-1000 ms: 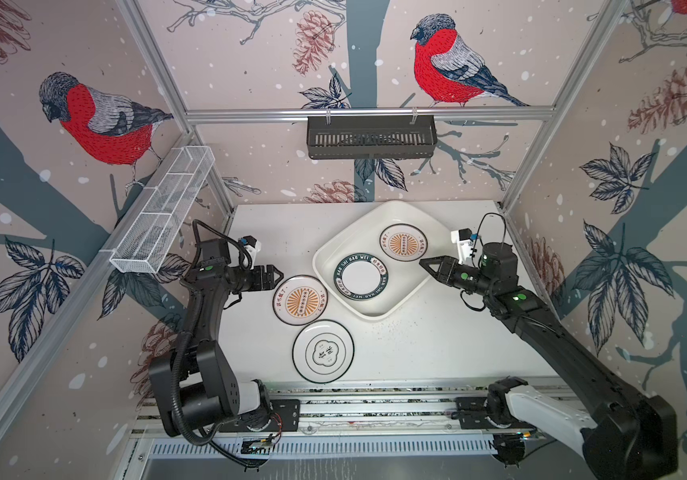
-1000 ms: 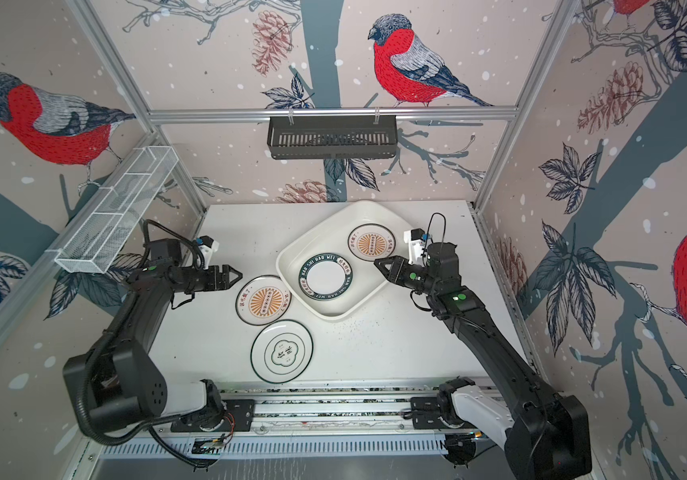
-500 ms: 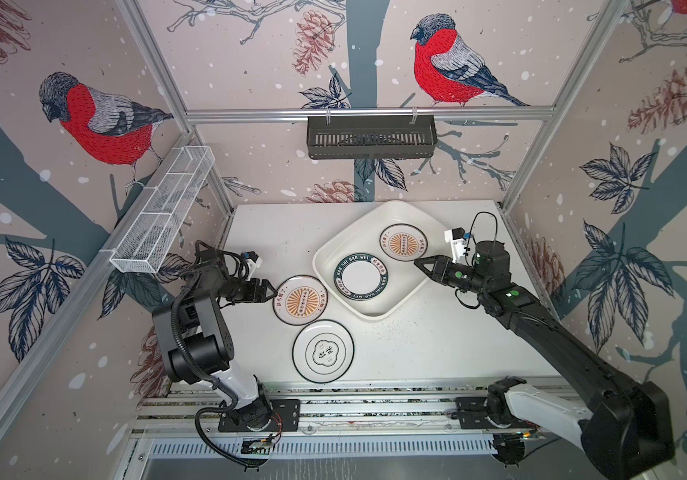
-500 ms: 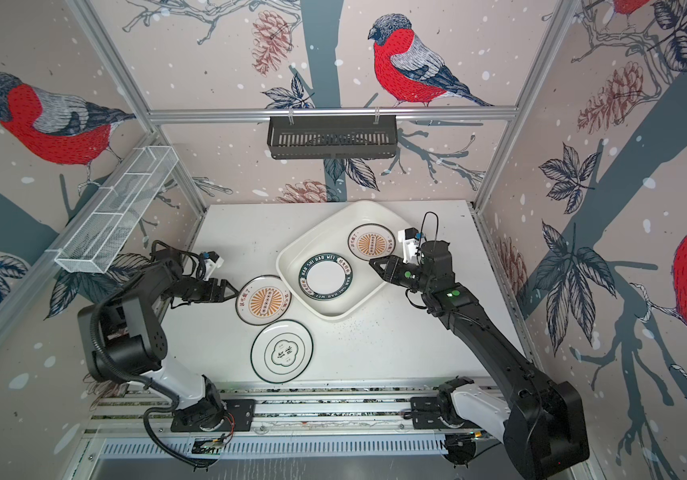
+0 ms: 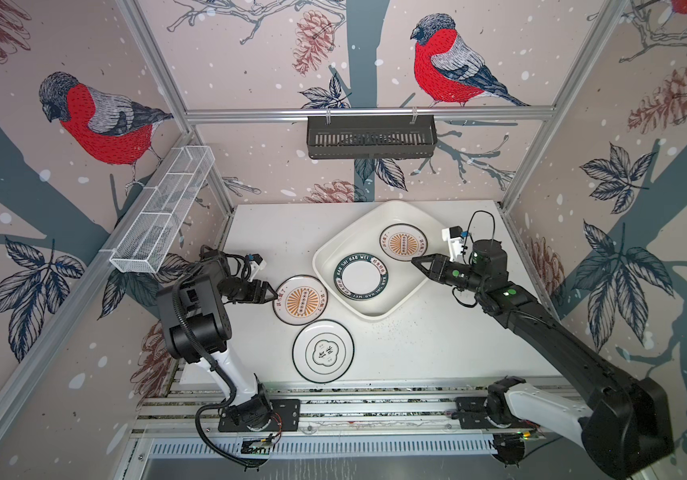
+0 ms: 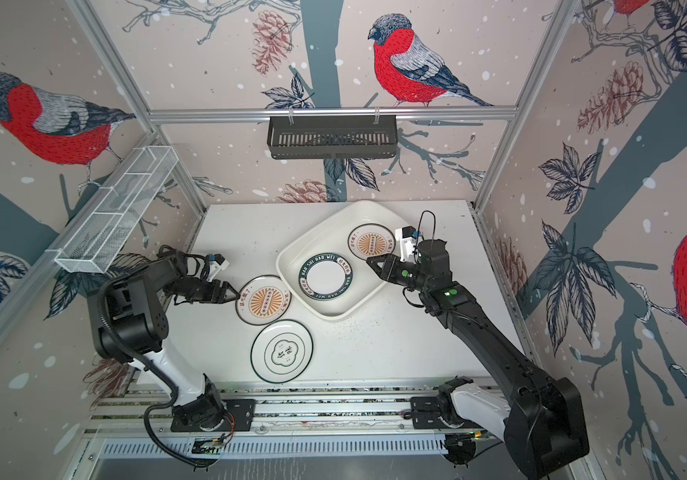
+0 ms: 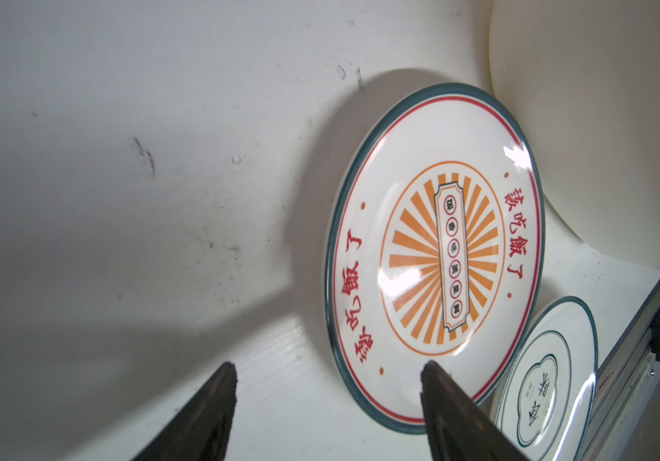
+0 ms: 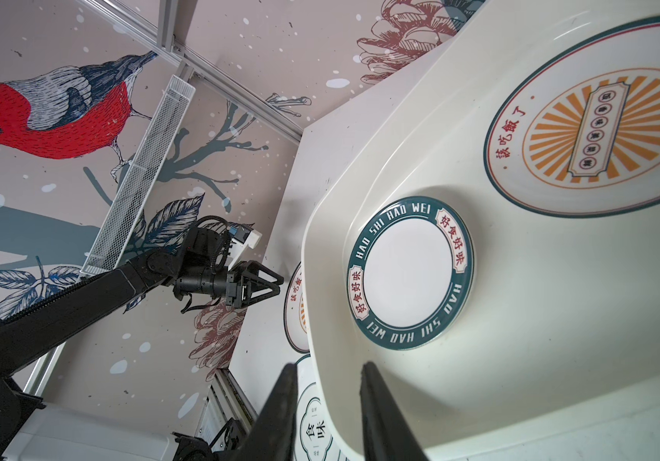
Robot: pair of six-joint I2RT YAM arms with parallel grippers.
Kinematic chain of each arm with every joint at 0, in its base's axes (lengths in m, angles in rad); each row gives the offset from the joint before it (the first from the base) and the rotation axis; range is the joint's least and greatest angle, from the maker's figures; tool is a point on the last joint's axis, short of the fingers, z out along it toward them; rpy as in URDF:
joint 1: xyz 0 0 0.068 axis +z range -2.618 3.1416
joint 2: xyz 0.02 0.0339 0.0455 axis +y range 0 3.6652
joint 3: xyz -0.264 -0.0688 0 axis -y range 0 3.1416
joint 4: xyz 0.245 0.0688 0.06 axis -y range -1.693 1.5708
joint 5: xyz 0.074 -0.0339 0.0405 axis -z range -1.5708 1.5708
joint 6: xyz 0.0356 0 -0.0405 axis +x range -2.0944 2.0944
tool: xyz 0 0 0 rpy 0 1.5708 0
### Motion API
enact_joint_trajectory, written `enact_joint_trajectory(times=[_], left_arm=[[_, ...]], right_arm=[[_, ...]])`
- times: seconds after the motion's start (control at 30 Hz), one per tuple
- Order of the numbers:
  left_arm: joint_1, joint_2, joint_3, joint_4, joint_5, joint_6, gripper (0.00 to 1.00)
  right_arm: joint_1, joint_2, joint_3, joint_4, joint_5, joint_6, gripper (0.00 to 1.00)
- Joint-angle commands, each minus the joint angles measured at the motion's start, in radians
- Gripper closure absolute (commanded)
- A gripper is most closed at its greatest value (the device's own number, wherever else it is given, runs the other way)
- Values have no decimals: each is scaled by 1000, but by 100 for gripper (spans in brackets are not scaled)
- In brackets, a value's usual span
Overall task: Place the plates into the plastic bin on the countertop
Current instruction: 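Move the left gripper to the sunburst plate lying on the table beside the bin, then lower the left gripper onto the sunburst plate's rim and close it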
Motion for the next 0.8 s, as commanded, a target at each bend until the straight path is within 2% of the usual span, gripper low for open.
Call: enact_joint_trajectory(times=[0.0,0.13,0.43,0.77], left_arm=[[2,32,31,-57,65,36,32],[-14,66,50,-57,74,33,36],[-71,106,54,-15,10,-15,37],[-73,137,60,-6,11,-33,50]], right_arm=[[5,-1,-7,46,10,18,71],[11,-2,-21,57,16,24,71],[16,-2,-39,78,21,34,71],[21,15,-58,116,17,46,71]])
